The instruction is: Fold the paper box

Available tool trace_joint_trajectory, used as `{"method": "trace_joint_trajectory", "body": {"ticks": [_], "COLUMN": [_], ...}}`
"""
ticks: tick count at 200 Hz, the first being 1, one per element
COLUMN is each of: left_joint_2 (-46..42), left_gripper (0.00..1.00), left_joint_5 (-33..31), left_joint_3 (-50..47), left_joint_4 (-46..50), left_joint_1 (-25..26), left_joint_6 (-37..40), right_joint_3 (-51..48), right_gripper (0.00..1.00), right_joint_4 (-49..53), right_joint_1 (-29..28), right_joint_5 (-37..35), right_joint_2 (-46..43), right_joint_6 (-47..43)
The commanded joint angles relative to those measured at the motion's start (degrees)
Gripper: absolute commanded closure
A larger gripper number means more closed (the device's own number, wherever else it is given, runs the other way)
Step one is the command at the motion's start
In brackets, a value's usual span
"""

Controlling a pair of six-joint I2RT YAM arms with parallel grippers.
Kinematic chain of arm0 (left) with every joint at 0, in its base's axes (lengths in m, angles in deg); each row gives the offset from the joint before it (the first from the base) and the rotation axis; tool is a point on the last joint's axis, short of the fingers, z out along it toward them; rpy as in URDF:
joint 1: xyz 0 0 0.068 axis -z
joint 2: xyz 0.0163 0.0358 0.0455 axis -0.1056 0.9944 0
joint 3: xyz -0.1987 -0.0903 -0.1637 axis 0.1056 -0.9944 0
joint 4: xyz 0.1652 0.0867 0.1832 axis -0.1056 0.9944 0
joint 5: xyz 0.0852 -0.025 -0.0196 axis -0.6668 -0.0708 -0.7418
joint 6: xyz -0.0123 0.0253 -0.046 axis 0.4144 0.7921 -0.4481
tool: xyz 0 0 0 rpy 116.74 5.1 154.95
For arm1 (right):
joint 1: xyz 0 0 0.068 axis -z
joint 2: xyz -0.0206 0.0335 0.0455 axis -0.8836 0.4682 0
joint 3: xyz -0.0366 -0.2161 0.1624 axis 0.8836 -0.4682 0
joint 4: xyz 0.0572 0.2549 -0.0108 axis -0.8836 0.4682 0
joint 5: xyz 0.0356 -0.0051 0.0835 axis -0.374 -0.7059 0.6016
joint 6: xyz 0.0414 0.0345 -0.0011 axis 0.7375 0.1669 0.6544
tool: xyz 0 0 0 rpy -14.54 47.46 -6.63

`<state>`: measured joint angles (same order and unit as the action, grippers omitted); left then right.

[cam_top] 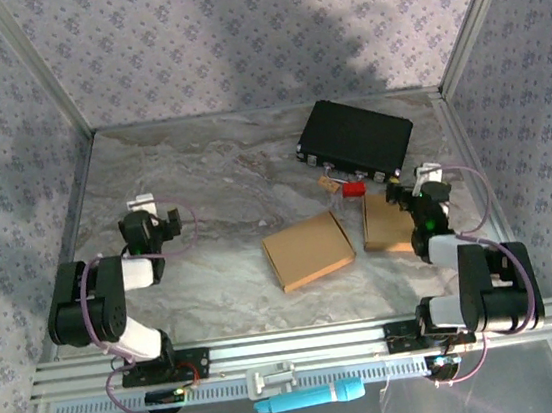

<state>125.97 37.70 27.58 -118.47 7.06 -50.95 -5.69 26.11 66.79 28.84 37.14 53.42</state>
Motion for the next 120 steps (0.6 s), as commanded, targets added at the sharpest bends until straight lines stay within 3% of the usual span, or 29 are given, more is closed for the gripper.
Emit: {"method": "trace_joint_trajectory", "body": {"ticks": [1,34,46,73,120], "left_joint_2": [0.3,0.3,0.3,0.3,0.3], "left_gripper": [0.00,0.00,0.00,0.00,0.00], "left_joint_5": [3.2,5.3,5.3,5.3,5.2], "left_joint_3": [1.4,1.2,1.3,1.4,1.4], "left_joint_4": [-3.8,-4.0,-3.7,-3.4,-3.4], "left_joint_1": [-0.6,-1.8,-1.9,-1.8,-1.7], "left_joint_6": [-1.1,-1.9,-1.9,-1.7,-1.6], "right_joint_3": [-1.1,2.8,5.2,5.7,6.0], "right_gripper": [0.01,0.01,0.01,0.01,0.01], "right_joint_4": [-6.0,-10.4,-3.3,-4.7,-3.9], "right_joint_1": [-0.2,-2.8,-2.7,-4.3,-4.2], "right_joint_5": [-2.2,2.1,0.9,-2.7,-2.5], "right_joint_2": [1.1,12.4,11.2,12.2,11.9], "right_joint_6": [0.9,-3.6,-3.1,-3.8,-3.6]}}
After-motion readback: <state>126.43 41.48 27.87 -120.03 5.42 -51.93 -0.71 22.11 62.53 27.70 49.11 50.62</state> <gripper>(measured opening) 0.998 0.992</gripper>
